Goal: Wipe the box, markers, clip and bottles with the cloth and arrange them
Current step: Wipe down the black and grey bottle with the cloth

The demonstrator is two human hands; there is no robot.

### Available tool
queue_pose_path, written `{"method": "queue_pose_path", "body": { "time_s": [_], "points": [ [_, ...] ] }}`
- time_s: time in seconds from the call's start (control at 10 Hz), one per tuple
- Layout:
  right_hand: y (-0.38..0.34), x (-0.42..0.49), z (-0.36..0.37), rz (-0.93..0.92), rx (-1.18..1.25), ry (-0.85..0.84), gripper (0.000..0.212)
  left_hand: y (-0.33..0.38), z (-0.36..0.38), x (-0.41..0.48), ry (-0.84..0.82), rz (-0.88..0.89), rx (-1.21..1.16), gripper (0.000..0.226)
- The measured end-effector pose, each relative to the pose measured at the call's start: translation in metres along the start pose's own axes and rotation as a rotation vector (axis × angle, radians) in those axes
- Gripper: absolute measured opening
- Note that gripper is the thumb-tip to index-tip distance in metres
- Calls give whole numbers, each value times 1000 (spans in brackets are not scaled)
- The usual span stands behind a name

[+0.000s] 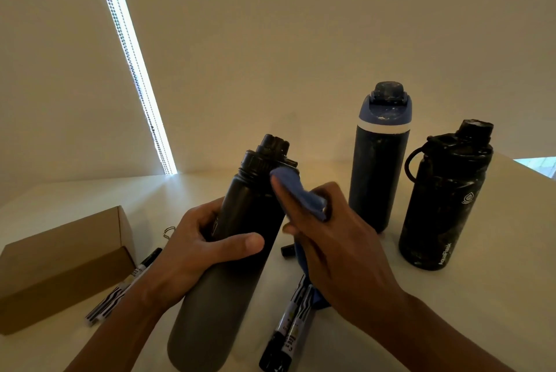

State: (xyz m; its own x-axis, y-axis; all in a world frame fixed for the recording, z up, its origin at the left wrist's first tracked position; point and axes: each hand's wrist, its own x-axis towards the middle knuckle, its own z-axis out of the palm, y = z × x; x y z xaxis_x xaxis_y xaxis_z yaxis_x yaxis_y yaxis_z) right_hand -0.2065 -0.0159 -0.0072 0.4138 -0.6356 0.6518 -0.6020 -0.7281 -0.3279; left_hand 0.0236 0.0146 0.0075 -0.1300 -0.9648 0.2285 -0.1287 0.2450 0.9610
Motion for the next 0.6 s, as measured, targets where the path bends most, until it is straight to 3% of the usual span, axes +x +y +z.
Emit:
{"method": "queue_pose_path", "body": {
  "time_s": [0.2, 0.3, 0.4, 0.5, 0.6],
  "points": [
    [1, 11, -4, -5, 30, 127, 37, 2, 1, -1, -28, -12, -63, 65],
    [0, -1, 5, -86, 13, 6, 37, 1, 1, -2, -24, -13, -97, 67],
    [8, 4, 12, -10, 89, -100, 74, 3, 0, -3, -25, -31, -131, 68],
    [16, 13, 12, 92, 108, 58, 38, 1, 0, -2, -58, -35, -135, 65],
    [7, 2, 7, -22, 93, -33, 33, 0, -1, -3, -44, -21, -151, 65]
  ]
}}
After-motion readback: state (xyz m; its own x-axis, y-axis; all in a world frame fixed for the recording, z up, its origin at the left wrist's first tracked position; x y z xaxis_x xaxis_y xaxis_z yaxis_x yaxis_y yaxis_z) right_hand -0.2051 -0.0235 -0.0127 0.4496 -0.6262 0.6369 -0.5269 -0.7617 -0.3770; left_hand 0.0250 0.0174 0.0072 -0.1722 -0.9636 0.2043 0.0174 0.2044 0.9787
